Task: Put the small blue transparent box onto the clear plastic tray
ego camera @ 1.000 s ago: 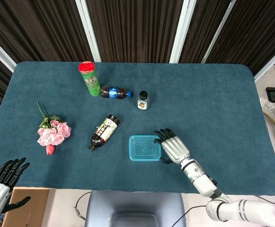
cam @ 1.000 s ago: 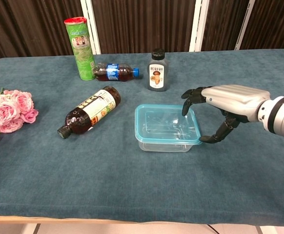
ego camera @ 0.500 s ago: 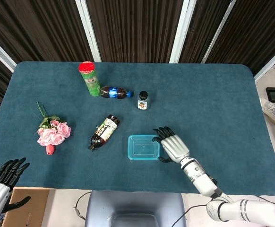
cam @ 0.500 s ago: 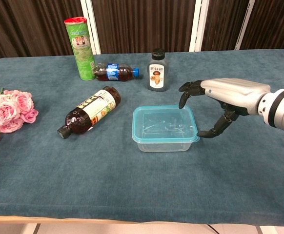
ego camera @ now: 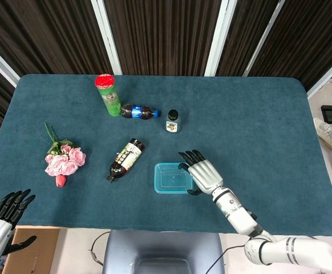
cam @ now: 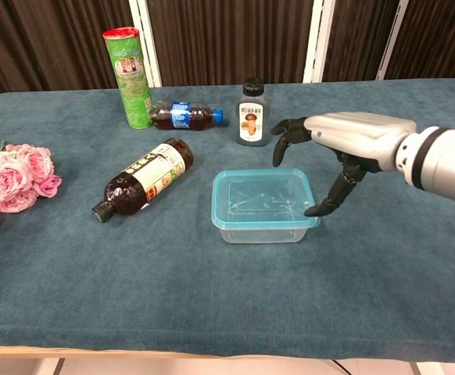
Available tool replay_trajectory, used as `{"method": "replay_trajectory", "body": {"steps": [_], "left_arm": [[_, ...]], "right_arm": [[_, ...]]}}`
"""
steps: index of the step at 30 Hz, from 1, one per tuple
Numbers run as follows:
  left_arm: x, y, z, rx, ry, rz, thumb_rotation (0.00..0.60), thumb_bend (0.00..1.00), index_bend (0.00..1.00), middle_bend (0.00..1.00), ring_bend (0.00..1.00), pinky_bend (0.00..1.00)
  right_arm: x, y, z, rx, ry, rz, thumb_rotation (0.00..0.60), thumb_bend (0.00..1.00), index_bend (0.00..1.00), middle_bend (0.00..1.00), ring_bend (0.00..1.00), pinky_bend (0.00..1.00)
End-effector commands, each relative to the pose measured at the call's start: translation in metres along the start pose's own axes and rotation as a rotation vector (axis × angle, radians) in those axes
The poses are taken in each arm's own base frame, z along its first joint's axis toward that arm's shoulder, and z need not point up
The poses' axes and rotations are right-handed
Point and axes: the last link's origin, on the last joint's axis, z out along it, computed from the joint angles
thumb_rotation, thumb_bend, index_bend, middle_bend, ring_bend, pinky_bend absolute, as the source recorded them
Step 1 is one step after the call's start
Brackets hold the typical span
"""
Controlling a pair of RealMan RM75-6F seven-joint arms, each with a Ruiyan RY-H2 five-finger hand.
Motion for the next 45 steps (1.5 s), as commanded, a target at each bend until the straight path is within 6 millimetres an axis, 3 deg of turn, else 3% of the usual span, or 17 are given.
{"method": "replay_trajectory", "body": {"steps": [1, 9, 21, 25, 30, 45], "left_arm": [[-0.001, -0.001, 0.002, 0.008, -0.003, 0.002, 0.6, 0.43, 0.0, 0.02, 0.02, 0.1], [-0.003, -0.005, 0.009, 0.029, -0.019, 0.004, 0.6, 0.43, 0.0, 0.02, 0.02, 0.1], [-0.004, -0.008, 0.014, 0.045, -0.029, -0.001, 0.6, 0.47, 0.0, 0.02, 0.02, 0.1], [-0.003, -0.008, 0.014, 0.041, -0.028, -0.006, 0.6, 0.47, 0.0, 0.02, 0.02, 0.1], [-0.002, -0.008, 0.014, 0.036, -0.025, -0.01, 0.6, 0.47, 0.0, 0.02, 0.02, 0.1], [-0.001, -0.009, 0.014, 0.033, -0.025, -0.014, 0.6, 0.47, 0.0, 0.02, 0.02, 0.1]], "right_arm": [[0.014, -0.01, 0.013, -0.014, -0.005, -0.109, 0.6, 0.3, 0.43, 0.13, 0.0, 0.08], [0.021, -0.013, 0.02, -0.061, -0.056, -0.151, 0.6, 0.3, 0.46, 0.12, 0.0, 0.07], [0.012, -0.02, 0.031, -0.072, -0.106, -0.126, 0.6, 0.32, 0.45, 0.12, 0.0, 0.07], [0.007, -0.021, 0.032, -0.072, -0.112, -0.14, 0.6, 0.32, 0.45, 0.12, 0.0, 0.07], [0.004, -0.022, 0.033, -0.078, -0.116, -0.148, 0.6, 0.39, 0.45, 0.12, 0.0, 0.07], [0.004, -0.023, 0.033, -0.085, -0.122, -0.146, 0.6, 0.4, 0.46, 0.12, 0.0, 0.07]]}}
